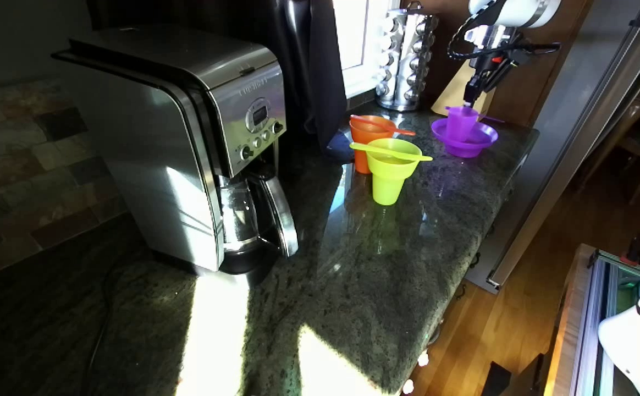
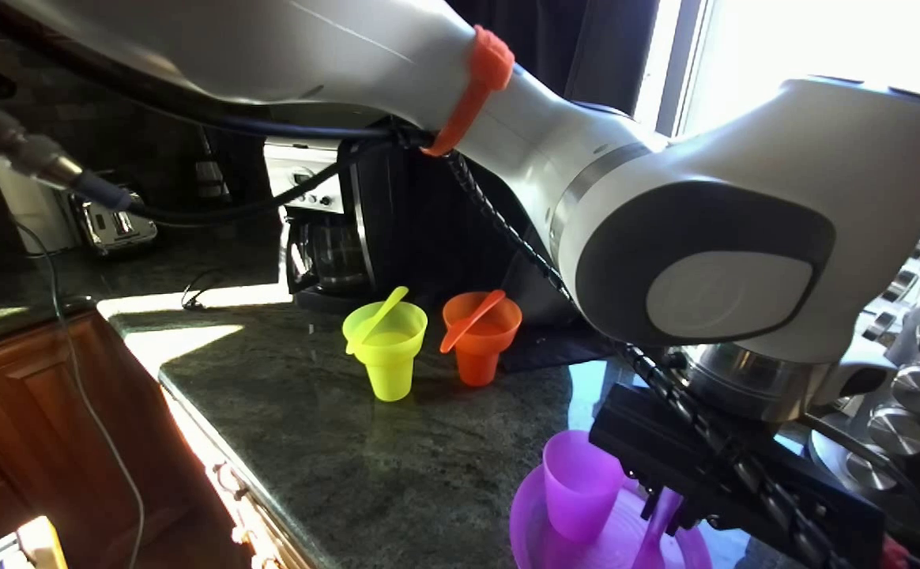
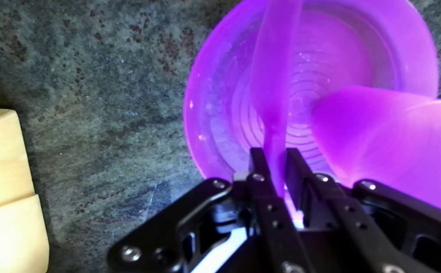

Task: Put the purple plate on top of the purple bowl then place the cup and spoon on the plate.

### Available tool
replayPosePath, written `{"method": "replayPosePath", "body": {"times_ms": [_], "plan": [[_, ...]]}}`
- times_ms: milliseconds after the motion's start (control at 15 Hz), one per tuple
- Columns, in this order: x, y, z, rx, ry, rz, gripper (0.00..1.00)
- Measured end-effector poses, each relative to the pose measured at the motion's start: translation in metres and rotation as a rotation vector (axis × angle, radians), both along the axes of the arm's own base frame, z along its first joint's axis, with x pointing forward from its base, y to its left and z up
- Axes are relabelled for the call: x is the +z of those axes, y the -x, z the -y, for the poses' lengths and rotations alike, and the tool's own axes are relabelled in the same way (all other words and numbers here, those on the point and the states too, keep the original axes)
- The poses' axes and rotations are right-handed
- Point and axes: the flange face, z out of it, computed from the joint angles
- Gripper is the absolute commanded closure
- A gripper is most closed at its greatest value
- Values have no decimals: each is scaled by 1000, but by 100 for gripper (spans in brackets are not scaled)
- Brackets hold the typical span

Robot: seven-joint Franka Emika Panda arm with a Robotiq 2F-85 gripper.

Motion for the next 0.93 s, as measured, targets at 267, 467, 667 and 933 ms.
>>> {"method": "replayPosePath", "body": {"times_ms": [267, 467, 667, 933], "plan": [[-4, -3, -2, 6, -1, -4, 96], [-7, -5, -5, 10, -3, -7, 96], [-9, -6, -6, 12, -4, -10, 96], [-11, -6, -5, 11, -4, -12, 43]]}}
